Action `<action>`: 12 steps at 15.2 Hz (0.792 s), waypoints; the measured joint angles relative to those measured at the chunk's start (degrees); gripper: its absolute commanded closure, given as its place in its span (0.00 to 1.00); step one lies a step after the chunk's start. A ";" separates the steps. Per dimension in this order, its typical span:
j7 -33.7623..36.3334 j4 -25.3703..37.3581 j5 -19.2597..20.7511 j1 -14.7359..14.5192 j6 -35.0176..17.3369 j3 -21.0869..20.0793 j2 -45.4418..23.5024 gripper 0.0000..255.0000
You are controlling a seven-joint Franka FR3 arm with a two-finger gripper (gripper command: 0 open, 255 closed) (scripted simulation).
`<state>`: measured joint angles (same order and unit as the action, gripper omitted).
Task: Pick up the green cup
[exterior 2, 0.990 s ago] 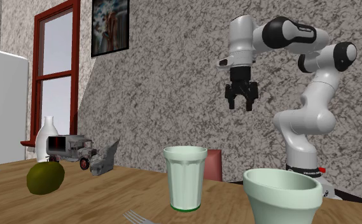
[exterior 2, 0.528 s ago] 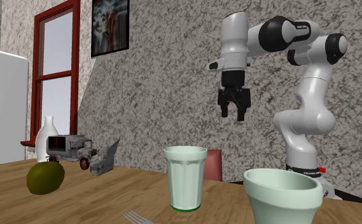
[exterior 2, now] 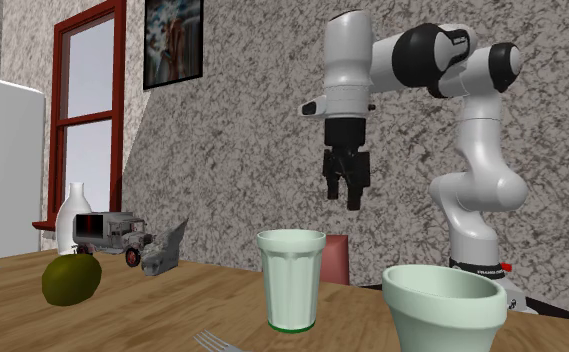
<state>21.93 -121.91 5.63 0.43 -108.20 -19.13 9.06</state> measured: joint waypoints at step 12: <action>16.37 22.51 10.10 -3.28 0.13 -1.94 -25.07 0.00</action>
<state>38.30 -99.40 15.73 -2.85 -108.06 -21.08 -16.01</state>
